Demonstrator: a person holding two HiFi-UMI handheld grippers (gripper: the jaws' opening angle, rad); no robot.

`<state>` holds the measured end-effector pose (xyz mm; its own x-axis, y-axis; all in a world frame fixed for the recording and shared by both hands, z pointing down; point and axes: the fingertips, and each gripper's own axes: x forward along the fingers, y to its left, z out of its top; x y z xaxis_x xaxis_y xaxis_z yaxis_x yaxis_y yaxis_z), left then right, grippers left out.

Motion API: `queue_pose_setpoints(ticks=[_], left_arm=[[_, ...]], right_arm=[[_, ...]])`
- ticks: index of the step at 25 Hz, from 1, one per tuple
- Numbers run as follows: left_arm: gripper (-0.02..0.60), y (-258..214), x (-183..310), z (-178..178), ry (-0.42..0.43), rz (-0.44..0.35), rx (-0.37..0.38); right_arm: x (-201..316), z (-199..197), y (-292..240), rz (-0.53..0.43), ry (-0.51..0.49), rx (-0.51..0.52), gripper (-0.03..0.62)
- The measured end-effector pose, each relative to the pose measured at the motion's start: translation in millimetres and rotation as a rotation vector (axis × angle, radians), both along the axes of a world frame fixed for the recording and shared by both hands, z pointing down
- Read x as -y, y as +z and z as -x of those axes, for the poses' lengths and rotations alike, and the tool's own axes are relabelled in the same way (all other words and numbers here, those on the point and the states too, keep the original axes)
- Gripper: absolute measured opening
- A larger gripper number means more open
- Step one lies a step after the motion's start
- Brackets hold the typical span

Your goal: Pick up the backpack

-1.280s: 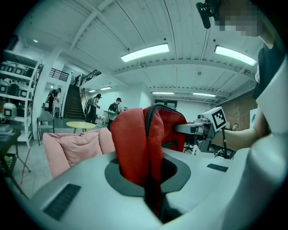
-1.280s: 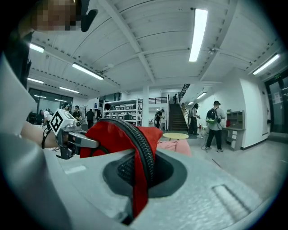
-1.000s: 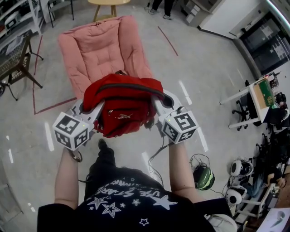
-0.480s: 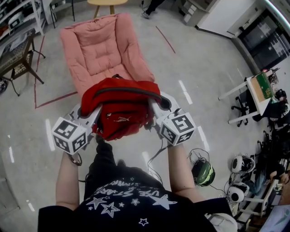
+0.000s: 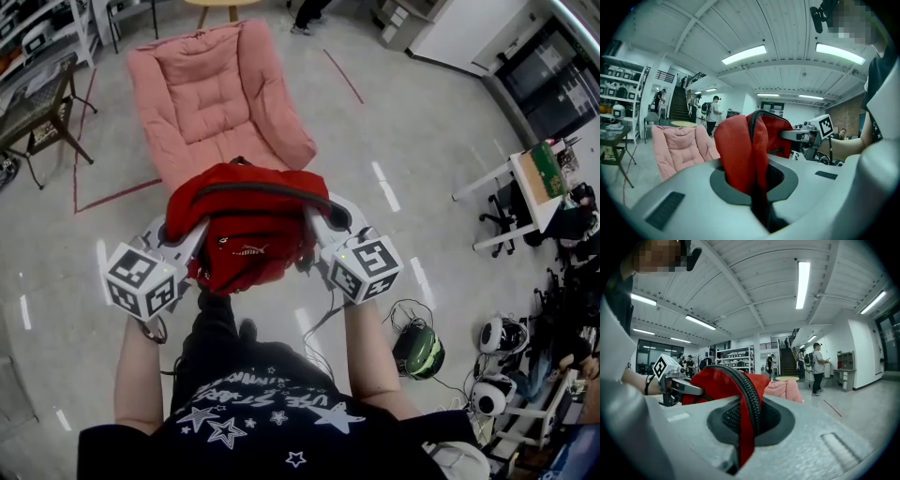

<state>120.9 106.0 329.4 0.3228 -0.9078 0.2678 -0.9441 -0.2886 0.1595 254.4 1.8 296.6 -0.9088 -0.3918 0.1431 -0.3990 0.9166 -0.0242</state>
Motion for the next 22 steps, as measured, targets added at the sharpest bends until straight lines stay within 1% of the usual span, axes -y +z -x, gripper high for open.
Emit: queue_pose_setpoints(ticks=[9, 14, 22], left_arm=[[0.025, 12, -9, -21, -0.018, 0.015, -0.034], [0.023, 14, -5, -20, -0.011, 0.022, -0.036], [0.021, 9, 1, -13, 0.002, 0.010, -0.031]], right_arm=[[-14, -22, 10, -0.005, 0.004, -0.016, 0.012], [-13, -22, 14, 0.003, 0.002, -0.027, 0.012], [-12, -16, 10, -0.023, -0.006, -0.031, 0.012]])
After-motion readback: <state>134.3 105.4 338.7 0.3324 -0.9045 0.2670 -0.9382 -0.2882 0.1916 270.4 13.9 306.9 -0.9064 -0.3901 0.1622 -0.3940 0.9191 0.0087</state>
